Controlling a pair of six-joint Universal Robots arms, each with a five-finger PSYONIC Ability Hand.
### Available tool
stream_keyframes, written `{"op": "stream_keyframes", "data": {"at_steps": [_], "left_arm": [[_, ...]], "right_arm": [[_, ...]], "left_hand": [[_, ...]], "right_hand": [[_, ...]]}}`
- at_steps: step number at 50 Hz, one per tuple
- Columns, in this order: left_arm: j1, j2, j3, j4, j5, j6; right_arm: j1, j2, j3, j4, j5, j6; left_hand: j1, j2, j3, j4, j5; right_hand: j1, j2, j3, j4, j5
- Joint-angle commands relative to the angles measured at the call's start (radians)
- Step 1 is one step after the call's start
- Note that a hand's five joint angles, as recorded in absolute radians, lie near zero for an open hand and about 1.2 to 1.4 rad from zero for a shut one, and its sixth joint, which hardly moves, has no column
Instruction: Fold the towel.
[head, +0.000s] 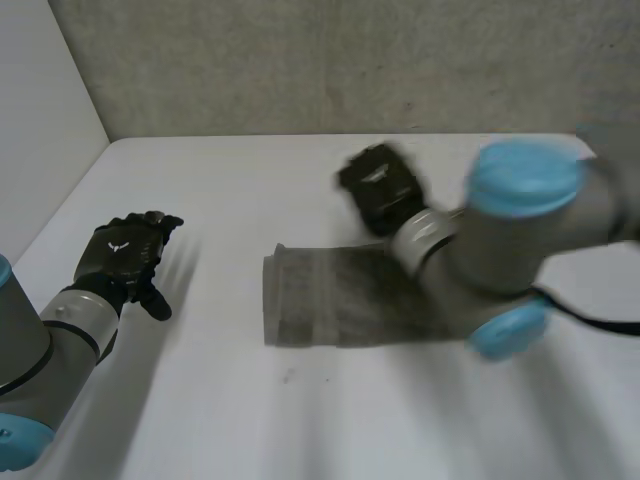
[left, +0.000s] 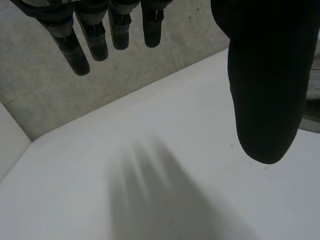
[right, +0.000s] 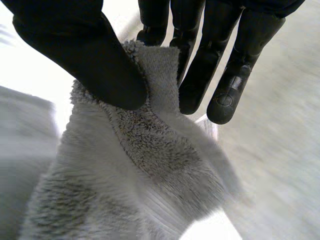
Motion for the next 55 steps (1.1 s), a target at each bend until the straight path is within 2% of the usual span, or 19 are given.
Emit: {"op": "stream_keyframes", "data": {"at_steps": [1,9,10,11,12,13,19,24,30,35,38,40,41,43,44,46,49,51,55], "left_arm": [[-0.002,0.0,-0.001,0.0,0.0,0.0],[-0.009,-0.002,-0.006,0.0,0.0,0.0],[-0.018,-0.002,-0.005,0.0,0.0,0.0],[-0.019,-0.002,-0.004,0.0,0.0,0.0],[-0.026,-0.002,-0.004,0.001,0.0,0.0],[-0.035,-0.002,-0.003,0.001,0.0,0.0],[-0.071,0.0,0.015,0.008,0.002,0.0],[-0.146,0.0,0.071,0.057,0.0,-0.001],[-0.198,-0.014,0.124,0.072,-0.002,-0.003],[-0.284,-0.08,0.212,0.072,-0.009,-0.001],[-0.33,-0.112,0.261,0.072,-0.014,-0.001],[-0.353,-0.124,0.284,0.072,-0.014,-0.001],[-0.353,-0.124,0.284,0.072,-0.014,-0.001],[-0.365,-0.123,0.296,0.072,-0.015,-0.004],[-0.365,-0.123,0.296,0.072,-0.015,-0.004],[-0.373,-0.117,0.302,0.071,-0.031,-0.035],[-0.373,-0.11,0.302,0.066,-0.043,-0.058],[-0.365,-0.106,0.302,0.058,-0.069,-0.107],[-0.362,-0.092,0.298,0.037,-0.091,-0.142]], "right_arm": [[0.162,0.124,0.006,-0.016,0.005,-0.002],[0.193,0.168,0.032,0.0,0.01,-0.005],[0.185,0.146,0.039,0.003,0.011,-0.002],[0.185,0.146,0.04,0.003,0.011,-0.002],[0.18,0.111,0.052,0.007,0.016,0.004],[0.174,0.071,0.064,0.013,0.025,0.018],[0.074,-0.052,0.122,0.027,0.045,0.119],[-0.065,-0.205,0.252,0.05,0.033,0.237],[-0.176,-0.251,0.386,0.049,0.01,0.239],[-0.313,-0.264,0.536,0.032,-0.044,0.233],[-0.344,-0.264,0.564,0.024,-0.061,0.231],[-0.389,-0.258,0.608,-0.011,-0.099,0.23],[-0.389,-0.257,0.609,-0.011,-0.099,0.23],[-0.407,-0.235,0.632,-0.066,-0.119,0.219],[-0.407,-0.234,0.632,-0.066,-0.119,0.219],[-0.421,-0.196,0.632,-0.106,-0.13,0.215],[-0.427,-0.181,0.625,-0.114,-0.13,0.215],[-0.427,-0.165,0.607,-0.12,-0.125,0.216],[-0.424,-0.165,0.575,-0.126,-0.118,0.227]], "left_hand": [[-0.006,0.01,0.006,0.008,-0.028],[-0.006,0.01,0.006,0.008,-0.028],[-0.006,0.01,0.006,0.008,-0.028],[-0.006,0.01,0.006,0.008,-0.028],[-0.006,0.01,0.006,0.008,-0.028],[-0.006,0.01,0.006,0.008,-0.028],[-0.006,0.01,0.006,0.008,-0.028],[-0.006,0.01,0.006,0.008,-0.028],[-0.005,0.011,0.007,0.009,-0.027],[0.003,0.02,0.015,0.017,-0.018],[0.003,0.02,0.015,0.017,-0.018],[0.006,0.023,0.018,0.02,-0.015],[0.006,0.023,0.018,0.02,-0.015],[0.021,0.037,0.033,0.035,0.0],[0.021,0.037,0.033,0.035,0.0],[0.044,0.061,0.056,0.058,0.023],[0.074,0.09,0.086,0.088,0.053],[0.077,0.093,0.089,0.091,0.055],[0.091,0.108,0.104,0.105,0.07]], "right_hand": [[0.029,0.209,0.207,0.2,0.236],[-0.031,0.149,0.147,0.14,0.176],[-0.464,-0.285,-0.287,-0.293,-0.258],[-0.469,-0.289,-0.291,-0.298,-0.262],[-0.899,-0.72,-0.721,-0.728,-0.692],[-1.192,-1.013,-1.015,-1.021,-0.986],[-1.192,-1.013,-1.015,-1.021,-0.986],[-1.192,-1.013,-1.015,-1.021,-0.986],[-1.192,-1.013,-1.015,-1.021,-0.986],[-1.192,-1.013,-1.015,-1.021,-0.986],[-1.182,-1.003,-1.004,-1.011,-0.975],[-0.969,-0.79,-0.791,-0.798,-0.762],[-0.968,-0.789,-0.79,-0.797,-0.761],[-0.717,-0.537,-0.539,-0.546,-0.51],[-0.715,-0.536,-0.538,-0.544,-0.509],[-0.429,-0.25,-0.251,-0.258,-0.222],[-0.281,-0.102,-0.103,-0.11,-0.074],[0.028,0.207,0.206,0.199,0.235],[0.029,0.209,0.207,0.2,0.236]]}}
